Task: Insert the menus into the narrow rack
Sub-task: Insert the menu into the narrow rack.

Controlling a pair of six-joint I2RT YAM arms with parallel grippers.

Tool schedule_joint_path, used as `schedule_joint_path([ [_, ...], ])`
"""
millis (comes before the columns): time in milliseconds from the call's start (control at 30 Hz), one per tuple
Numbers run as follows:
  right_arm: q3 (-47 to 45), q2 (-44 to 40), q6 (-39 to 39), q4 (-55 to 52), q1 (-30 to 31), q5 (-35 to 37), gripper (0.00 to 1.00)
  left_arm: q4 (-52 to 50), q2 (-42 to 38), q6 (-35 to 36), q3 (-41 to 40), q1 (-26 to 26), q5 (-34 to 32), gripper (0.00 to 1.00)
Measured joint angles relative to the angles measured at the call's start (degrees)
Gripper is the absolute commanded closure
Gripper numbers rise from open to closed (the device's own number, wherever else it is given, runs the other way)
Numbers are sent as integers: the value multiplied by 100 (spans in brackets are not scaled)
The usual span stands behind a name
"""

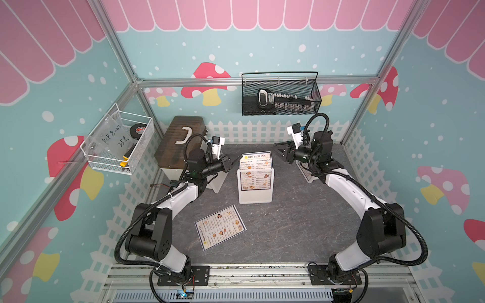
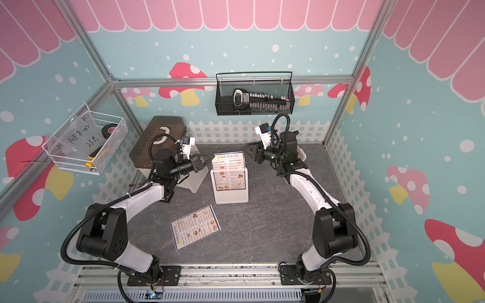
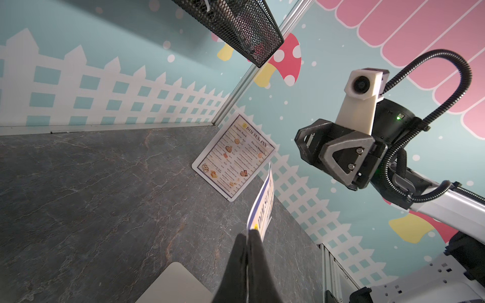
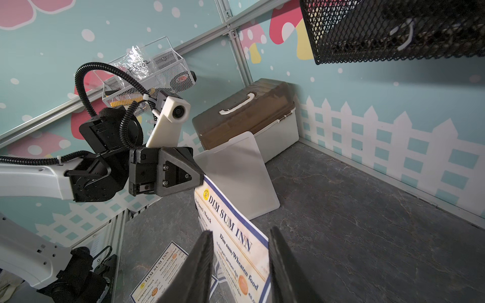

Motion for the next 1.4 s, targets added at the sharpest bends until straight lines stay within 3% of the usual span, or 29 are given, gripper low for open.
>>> schedule_joint_path([
  [233, 94, -74, -79, -507, 24, 326, 63, -15, 0, 9, -28, 0, 0, 98],
  [533, 1292, 85, -496, -2083, 601, 1515, 63, -22, 0, 9, -33, -26, 0, 89],
  [867, 2557, 831, -841, -3418, 1003, 2367, 63, -42, 26, 9, -33, -31, 0, 82],
  [1400, 4684, 2122, -1394, -5104, 1523, 3305, 60, -59, 31, 9, -109, -39, -9, 82],
])
